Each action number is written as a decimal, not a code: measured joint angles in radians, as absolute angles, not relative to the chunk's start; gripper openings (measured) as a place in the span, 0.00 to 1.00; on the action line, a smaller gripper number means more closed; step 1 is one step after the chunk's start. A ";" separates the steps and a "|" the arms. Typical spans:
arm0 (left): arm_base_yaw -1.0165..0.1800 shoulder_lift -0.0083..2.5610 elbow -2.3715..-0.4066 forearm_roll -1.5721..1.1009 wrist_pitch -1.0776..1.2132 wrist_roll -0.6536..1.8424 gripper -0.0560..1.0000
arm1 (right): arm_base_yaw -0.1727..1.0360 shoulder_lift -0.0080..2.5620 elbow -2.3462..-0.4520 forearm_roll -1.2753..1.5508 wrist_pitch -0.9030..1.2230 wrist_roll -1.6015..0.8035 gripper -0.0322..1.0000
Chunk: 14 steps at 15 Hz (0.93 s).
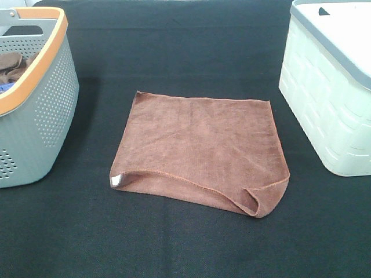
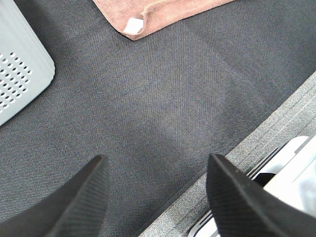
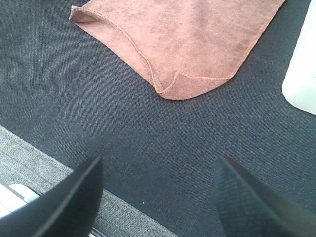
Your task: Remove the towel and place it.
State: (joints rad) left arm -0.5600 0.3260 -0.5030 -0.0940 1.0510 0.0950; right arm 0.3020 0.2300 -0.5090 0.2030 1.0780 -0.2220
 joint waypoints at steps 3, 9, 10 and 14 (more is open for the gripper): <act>-0.560 0.326 -0.503 -0.094 1.051 0.095 0.59 | 0.302 0.230 -0.509 0.203 1.078 -0.222 0.63; -0.482 0.326 -0.503 -0.094 1.051 0.095 0.59 | 0.275 0.230 -0.509 0.203 1.078 -0.222 0.63; -0.403 0.326 -0.503 -0.094 1.051 0.095 0.59 | 0.237 0.230 -0.509 0.203 1.078 -0.222 0.63; -0.011 0.296 -0.502 -0.093 1.051 0.095 0.59 | 0.029 0.130 -0.508 0.203 1.075 -0.222 0.63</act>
